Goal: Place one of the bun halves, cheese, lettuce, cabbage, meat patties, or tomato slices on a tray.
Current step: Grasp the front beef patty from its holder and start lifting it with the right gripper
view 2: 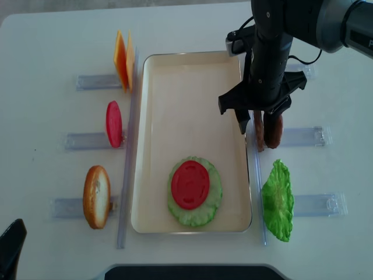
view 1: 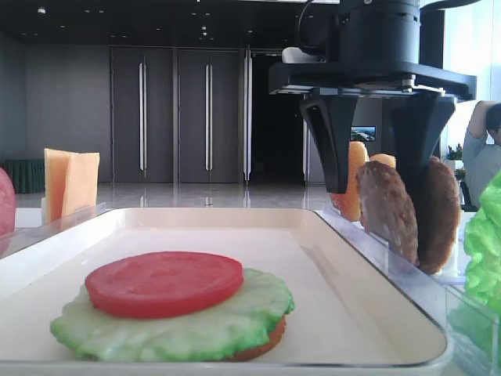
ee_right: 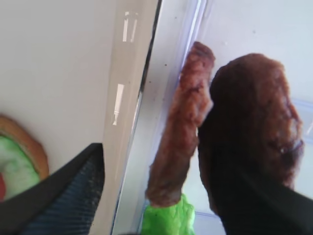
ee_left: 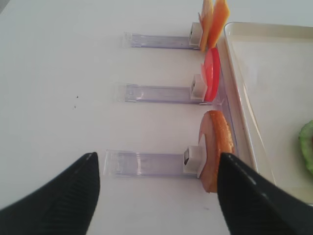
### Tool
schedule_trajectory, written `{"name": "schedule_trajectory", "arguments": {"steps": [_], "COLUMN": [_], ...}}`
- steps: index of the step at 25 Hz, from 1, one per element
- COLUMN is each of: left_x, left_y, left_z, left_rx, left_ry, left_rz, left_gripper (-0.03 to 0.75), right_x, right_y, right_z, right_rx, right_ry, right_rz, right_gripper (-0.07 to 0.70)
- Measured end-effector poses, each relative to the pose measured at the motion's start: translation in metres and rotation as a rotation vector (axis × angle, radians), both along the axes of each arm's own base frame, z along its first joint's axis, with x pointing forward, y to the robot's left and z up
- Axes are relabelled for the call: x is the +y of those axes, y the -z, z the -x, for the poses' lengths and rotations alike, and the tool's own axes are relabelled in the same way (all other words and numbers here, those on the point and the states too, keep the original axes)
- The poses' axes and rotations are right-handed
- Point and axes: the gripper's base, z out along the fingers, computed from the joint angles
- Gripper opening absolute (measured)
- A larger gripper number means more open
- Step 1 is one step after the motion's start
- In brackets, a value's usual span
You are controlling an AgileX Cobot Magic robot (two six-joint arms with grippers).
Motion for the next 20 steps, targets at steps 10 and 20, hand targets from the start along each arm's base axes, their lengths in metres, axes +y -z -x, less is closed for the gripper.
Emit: {"name": "schedule_trajectory", "arguments": {"steps": [10, 20], "left_x": [0.0, 0.0], "left_y": [0.0, 0.0], "left_z": [0.0, 0.0], "left_rx": [0.0, 0.0], "left_ry": [0.0, 0.0], "left_rz": [0.0, 0.0], "left_gripper": [0.573, 0.573], "right_x": [0.0032, -0.0046], "right_y": [-0.0041, -0.0046], "right_z": [-0.0057, -0.0079], "right_rx": [-0.047, -0.028], "right_ry": [0.023, 0.038], "right_rz": [-0.034, -0.014], "right_gripper": [0.44, 0.377]}}
